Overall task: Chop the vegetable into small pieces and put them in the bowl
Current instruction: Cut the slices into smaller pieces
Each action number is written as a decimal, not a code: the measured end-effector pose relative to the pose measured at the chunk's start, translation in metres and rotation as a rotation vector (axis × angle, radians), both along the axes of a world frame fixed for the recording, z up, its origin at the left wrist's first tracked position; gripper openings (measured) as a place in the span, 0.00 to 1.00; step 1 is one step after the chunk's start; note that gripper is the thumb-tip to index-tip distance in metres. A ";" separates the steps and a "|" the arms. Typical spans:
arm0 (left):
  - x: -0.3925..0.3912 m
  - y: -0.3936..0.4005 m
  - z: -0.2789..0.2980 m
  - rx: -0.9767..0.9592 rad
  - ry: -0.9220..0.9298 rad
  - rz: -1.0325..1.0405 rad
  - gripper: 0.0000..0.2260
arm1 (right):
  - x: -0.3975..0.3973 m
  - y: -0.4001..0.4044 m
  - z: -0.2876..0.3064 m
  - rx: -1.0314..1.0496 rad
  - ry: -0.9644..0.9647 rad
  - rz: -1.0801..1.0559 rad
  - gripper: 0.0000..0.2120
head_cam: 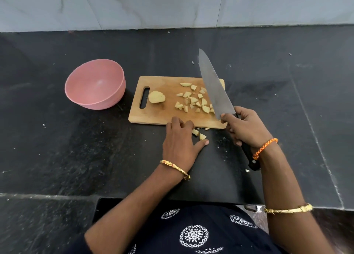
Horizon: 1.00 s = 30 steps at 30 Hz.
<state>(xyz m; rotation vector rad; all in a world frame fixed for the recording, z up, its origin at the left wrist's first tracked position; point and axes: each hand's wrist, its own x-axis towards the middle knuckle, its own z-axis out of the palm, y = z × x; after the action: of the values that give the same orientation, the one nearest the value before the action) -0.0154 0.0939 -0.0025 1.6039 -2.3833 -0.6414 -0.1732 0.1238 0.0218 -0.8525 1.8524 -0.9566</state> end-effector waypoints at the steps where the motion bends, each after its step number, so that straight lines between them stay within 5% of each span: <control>1: -0.002 0.002 -0.001 0.003 0.031 -0.013 0.19 | 0.001 0.002 -0.001 0.008 -0.004 -0.010 0.07; 8: -0.012 -0.005 0.000 0.059 0.105 -0.007 0.10 | 0.001 0.010 -0.003 0.006 -0.054 -0.050 0.07; 17: -0.019 -0.048 0.031 -0.002 0.211 -0.007 0.13 | 0.000 0.017 -0.001 -0.013 -0.094 -0.104 0.07; 20: -0.025 -0.063 0.035 -0.059 0.144 -0.064 0.16 | 0.000 0.018 -0.001 -0.013 -0.102 -0.118 0.08; 24: -0.024 -0.041 0.027 -0.179 0.085 -0.109 0.07 | -0.003 0.018 0.000 -0.011 -0.108 -0.130 0.07; 30: -0.032 -0.007 0.004 -0.155 -0.123 -0.005 0.19 | -0.008 0.012 -0.001 -0.014 -0.110 -0.141 0.08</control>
<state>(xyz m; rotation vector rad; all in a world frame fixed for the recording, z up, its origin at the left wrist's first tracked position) -0.0477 0.0869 0.0015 1.6147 -2.4554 -0.3583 -0.1807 0.1355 0.0207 -0.6705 1.8311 -1.0836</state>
